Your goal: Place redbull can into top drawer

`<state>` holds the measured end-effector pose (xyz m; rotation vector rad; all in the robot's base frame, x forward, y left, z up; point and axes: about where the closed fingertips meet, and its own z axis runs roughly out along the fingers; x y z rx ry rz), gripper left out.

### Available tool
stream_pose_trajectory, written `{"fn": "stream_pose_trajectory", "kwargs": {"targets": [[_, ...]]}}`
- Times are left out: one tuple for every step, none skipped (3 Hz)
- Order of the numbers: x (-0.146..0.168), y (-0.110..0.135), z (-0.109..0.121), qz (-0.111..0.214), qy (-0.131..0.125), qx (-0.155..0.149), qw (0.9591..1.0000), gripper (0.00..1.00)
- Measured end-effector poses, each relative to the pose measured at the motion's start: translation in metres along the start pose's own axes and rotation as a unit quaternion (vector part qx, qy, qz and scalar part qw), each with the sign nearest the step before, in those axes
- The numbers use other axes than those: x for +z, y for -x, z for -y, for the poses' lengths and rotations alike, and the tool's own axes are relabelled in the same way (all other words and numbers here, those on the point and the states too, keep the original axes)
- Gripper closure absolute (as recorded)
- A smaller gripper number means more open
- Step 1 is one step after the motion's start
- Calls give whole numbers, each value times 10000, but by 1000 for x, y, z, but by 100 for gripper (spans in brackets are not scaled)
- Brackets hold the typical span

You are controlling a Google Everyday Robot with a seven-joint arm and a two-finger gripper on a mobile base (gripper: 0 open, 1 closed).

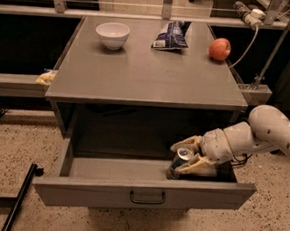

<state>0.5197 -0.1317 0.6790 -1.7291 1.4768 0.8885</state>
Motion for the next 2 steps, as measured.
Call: {"fn": "stream_pose_trajectory", "kwargs": {"targets": [[0, 0, 0, 1, 1, 0, 10000, 0], [0, 0, 0, 1, 1, 0, 10000, 0]]}}
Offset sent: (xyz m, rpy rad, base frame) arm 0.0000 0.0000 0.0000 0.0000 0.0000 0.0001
